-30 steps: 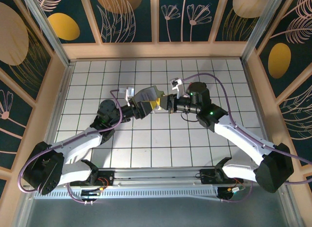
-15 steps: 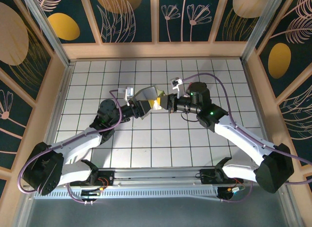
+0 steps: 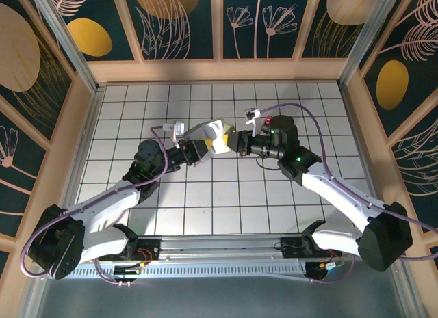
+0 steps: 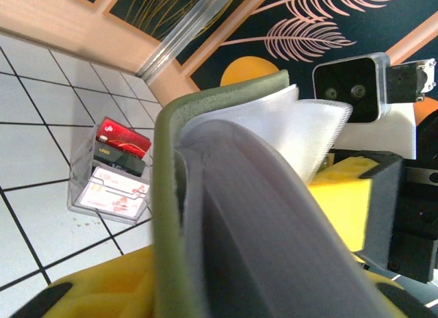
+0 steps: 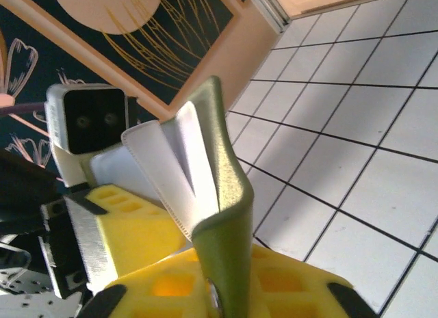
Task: Take the credit cards out of the card holder
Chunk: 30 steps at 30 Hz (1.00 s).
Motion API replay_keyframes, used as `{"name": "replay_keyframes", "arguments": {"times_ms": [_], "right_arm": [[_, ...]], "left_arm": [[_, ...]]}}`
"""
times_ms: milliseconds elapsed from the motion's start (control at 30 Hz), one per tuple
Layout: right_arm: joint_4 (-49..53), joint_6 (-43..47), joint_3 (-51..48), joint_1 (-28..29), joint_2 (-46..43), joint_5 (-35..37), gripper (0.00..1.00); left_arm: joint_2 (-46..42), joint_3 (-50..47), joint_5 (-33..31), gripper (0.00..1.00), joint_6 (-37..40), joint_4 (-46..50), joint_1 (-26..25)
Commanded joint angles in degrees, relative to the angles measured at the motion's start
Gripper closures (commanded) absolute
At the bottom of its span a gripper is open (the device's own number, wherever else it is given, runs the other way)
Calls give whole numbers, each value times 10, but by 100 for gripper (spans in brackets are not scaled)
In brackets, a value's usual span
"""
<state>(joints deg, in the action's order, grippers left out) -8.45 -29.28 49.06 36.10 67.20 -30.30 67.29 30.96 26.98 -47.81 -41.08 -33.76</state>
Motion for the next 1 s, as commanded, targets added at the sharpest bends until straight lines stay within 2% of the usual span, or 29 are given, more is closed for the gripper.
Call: {"name": "replay_keyframes", "arguments": {"times_ms": [0,167,300,433,700,800,967], "right_arm": [[-52,-6,-17,3,-1,-40,76],[-79,-7,-32,3,-6,-64,55],[-76,-6,-34,3,1,-60,46],[-81,-5,-36,3,0,-66,41],[-25,21,-35,0,-57,0,32],[-37,19,-40,1,-62,-18,28],[-62,10,-40,7,-34,-43,27]], "left_arm": [[-15,5,23,68,2,-27,-7],[-15,6,20,75,2,-26,-7],[-9,9,25,77,-1,-26,-7],[-7,11,15,79,-5,-18,-6],[-4,17,3,78,-2,12,-7],[0,21,10,78,-3,11,-6],[6,25,24,78,-5,5,-7]]}}
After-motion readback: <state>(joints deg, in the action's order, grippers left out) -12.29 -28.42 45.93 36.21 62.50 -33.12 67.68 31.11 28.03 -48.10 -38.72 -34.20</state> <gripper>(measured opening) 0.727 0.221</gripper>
